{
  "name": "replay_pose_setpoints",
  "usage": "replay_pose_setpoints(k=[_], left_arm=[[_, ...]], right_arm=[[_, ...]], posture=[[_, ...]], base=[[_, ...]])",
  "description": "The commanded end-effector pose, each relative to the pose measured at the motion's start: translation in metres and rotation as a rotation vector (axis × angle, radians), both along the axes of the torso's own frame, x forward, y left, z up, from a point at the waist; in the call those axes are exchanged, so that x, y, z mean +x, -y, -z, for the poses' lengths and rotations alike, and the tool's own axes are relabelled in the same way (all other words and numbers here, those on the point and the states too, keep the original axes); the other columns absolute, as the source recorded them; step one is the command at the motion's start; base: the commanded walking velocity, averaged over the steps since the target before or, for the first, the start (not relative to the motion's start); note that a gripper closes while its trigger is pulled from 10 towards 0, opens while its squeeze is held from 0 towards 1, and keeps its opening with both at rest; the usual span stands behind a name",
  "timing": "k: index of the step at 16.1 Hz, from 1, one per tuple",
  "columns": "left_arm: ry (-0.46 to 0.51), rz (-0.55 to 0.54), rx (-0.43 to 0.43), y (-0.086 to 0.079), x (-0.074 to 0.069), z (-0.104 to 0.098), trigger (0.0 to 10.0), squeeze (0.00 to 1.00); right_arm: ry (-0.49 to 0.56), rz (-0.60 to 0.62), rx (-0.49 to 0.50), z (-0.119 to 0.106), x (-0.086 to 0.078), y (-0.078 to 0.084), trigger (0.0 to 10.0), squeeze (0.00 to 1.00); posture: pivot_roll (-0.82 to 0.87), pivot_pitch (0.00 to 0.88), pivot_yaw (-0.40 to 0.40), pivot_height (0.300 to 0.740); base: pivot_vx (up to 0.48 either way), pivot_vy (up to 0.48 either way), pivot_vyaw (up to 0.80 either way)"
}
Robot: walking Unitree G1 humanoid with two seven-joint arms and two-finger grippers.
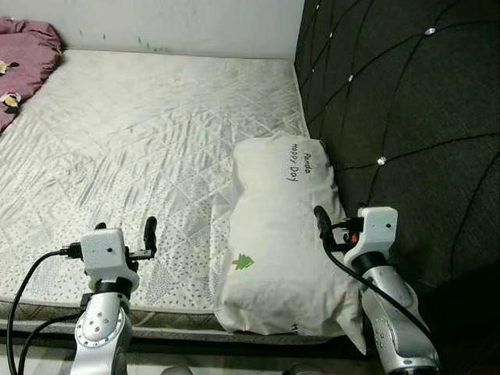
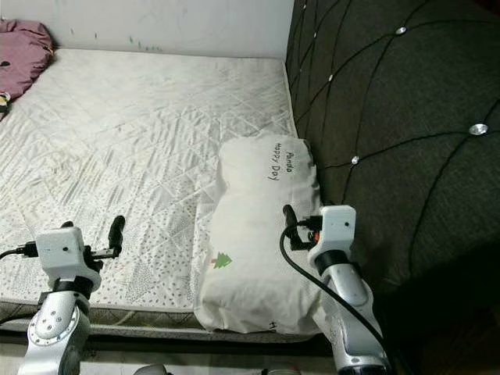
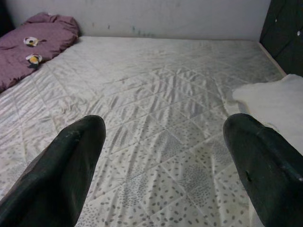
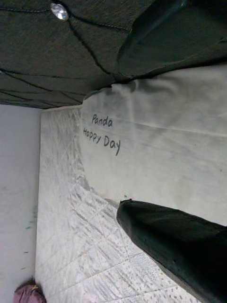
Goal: Clean up the room
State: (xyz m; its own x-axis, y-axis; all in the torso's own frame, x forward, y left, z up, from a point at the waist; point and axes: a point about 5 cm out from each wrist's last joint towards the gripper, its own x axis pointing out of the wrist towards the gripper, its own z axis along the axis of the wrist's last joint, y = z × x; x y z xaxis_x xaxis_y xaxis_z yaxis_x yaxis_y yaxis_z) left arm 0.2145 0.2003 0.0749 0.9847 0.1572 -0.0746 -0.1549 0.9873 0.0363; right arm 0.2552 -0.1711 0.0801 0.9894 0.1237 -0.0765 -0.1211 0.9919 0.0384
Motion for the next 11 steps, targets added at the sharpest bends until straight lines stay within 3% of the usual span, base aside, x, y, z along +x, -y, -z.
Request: replay_pose_setpoints(k=[1, 5, 7, 11], left_arm=[[-0.019, -0.005, -0.008, -0.0019, -0.0004, 0.0033, 10.0, 0.0], [-0.018, 0.002, -0.007, 0.0007, -0.0012, 0.0028, 10.0, 0.0], [-0.02, 0.004, -0.013, 0.0012, -0.0011, 0.0032, 10.0, 0.0], [-0.022, 0.009, -0.022, 0.0022, 0.0013, 0.0028, 10.0, 0.0]], right_arm=[[-0.014, 0.0, 0.004, 0.0023, 0.0009, 0.0015, 10.0, 0.0], [-0.024, -0.009, 0.003, 0.0032, 0.0009, 0.0022, 10.0, 0.0], [-0.027, -0.011, 0.002, 0.0033, 0.0009, 0.0024, 10.0, 0.0], [-0.032, -0.021, -0.004, 0.0026, 0.003, 0.0027, 10.0, 0.0]], posture=[[-0.01, 0.0, -0.012, 0.74], [-0.01, 0.0, -0.018, 0.74], [-0.01, 0.0, -0.02, 0.74], [-0.01, 0.0, -0.023, 0.74]], base=[[0.0, 0.0, 0.0], [0.0, 0.13, 0.0], [0.0, 0.437, -0.5], [0.0, 0.476, 0.0]])
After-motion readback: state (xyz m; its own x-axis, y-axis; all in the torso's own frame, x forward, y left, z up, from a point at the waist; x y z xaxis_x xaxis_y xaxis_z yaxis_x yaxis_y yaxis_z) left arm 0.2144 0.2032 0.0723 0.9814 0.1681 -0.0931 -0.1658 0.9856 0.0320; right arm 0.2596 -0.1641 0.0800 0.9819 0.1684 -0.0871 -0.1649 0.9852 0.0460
